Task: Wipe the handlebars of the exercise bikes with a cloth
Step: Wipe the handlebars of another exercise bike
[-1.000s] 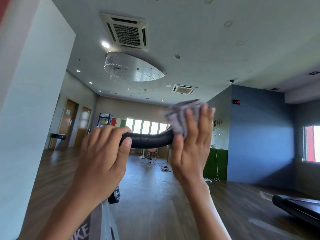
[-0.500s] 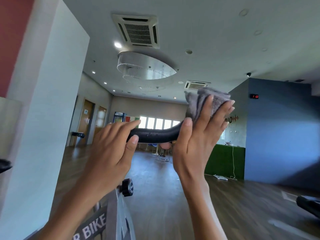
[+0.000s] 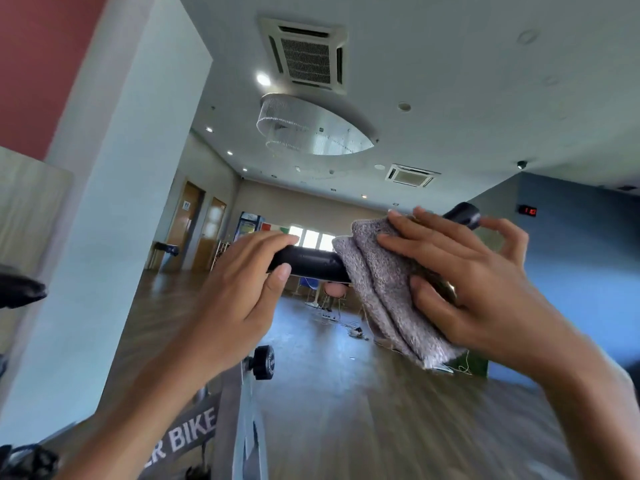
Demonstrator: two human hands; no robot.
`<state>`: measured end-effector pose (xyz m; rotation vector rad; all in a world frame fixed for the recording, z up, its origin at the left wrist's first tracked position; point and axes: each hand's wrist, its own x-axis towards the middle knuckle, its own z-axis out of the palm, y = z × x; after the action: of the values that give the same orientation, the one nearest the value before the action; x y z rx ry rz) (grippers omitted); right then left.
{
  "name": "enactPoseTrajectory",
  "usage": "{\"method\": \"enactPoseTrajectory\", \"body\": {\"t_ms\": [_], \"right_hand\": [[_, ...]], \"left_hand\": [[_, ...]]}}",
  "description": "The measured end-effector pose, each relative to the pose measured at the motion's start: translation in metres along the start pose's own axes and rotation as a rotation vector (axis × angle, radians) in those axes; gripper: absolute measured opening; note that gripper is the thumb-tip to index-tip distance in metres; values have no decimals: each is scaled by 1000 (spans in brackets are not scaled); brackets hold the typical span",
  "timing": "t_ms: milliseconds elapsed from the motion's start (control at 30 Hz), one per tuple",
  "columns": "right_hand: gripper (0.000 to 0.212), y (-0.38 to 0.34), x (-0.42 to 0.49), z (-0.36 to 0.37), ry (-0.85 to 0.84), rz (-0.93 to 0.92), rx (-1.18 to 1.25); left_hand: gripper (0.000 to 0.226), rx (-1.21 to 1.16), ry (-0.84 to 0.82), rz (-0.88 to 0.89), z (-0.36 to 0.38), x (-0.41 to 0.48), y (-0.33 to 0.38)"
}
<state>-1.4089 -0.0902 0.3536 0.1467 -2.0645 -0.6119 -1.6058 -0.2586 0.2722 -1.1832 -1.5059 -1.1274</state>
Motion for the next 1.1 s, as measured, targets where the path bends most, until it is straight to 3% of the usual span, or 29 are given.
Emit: {"method": "enactPoseTrajectory", "body": {"t_ms": [133,267,367,533,667,767,867,1000,1100], "right_hand": [[42,5,11,11,50,-42,30],[51,-17,29,27,129,-90,48],[61,-23,29,33,171,-49,61],[72,-15,13,31,174,-2,34],[43,5,2,21,221,121,35],[37,10,3,30,288,131,44],[36,9,3,37,356,115,40],[33,9,0,38,376,105,-2],[33,2,4,47,392,139,-35]], "left_hand": [[47,-131,22,-16,-4,3,5],[49,-273,82,-112,-6,9,21],[46,-163,127,-116,0,9,21],[66,-107,114,-60,2,7,23],[50,192,209,141,24,4,45],[44,76,304,17,47,8,64],[44,196,388,-27,67,16,74],[44,336,521,86,71,15,31],[46,320,631,-15,62,12,0]]}}
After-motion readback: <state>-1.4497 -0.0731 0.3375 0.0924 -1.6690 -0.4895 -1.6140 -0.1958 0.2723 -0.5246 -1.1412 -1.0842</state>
